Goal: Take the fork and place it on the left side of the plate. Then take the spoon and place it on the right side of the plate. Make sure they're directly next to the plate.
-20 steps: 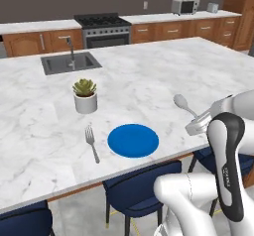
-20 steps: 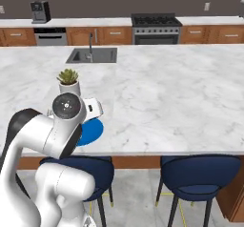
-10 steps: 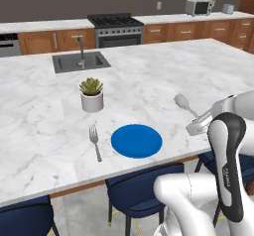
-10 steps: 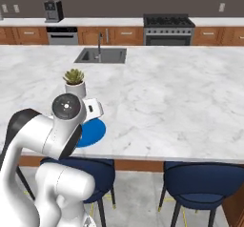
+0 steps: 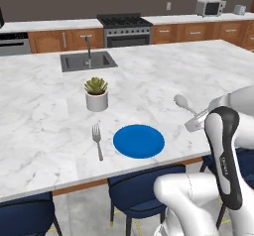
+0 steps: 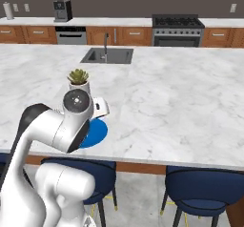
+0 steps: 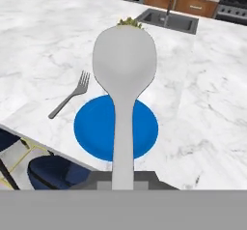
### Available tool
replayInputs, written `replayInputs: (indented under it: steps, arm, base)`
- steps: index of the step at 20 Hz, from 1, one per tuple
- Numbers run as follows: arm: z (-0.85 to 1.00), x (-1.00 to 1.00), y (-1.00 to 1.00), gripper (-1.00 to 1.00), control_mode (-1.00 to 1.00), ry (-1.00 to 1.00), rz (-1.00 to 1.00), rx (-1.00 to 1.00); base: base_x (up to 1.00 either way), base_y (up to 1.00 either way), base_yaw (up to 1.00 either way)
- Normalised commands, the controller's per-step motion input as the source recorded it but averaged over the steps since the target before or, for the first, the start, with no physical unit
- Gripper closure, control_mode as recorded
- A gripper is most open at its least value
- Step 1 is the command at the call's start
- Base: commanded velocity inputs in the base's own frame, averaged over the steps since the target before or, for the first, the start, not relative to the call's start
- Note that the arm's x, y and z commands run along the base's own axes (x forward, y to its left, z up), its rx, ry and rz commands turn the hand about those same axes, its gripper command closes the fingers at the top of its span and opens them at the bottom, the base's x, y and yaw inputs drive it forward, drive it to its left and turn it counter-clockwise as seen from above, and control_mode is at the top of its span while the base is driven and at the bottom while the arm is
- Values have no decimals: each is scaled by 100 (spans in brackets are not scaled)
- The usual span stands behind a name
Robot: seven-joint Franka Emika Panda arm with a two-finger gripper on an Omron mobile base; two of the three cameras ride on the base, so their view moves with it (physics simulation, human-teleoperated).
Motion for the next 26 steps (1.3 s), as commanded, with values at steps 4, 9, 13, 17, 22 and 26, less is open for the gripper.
replayInputs:
  steps: [4,9,13,17,22,26]
  arm:
    - [-3,72,-20,100,-100,30,-20,0]
    - [-34,46,-28,100,-100,20,-16,0]
    - [-70,6,-27,100,-100,12,-3,0]
    - [-67,6,-16,100,-100,2,0,0]
    - [-48,43,2,100,-100,1,-1,0]
    - [-58,57,3,100,-100,8,0,-3]
  base:
    - [0,0,0]
    - [0,0,0]
    - [0,0,0]
    - [0,0,0]
    - [0,0,0]
    - [0,0,0]
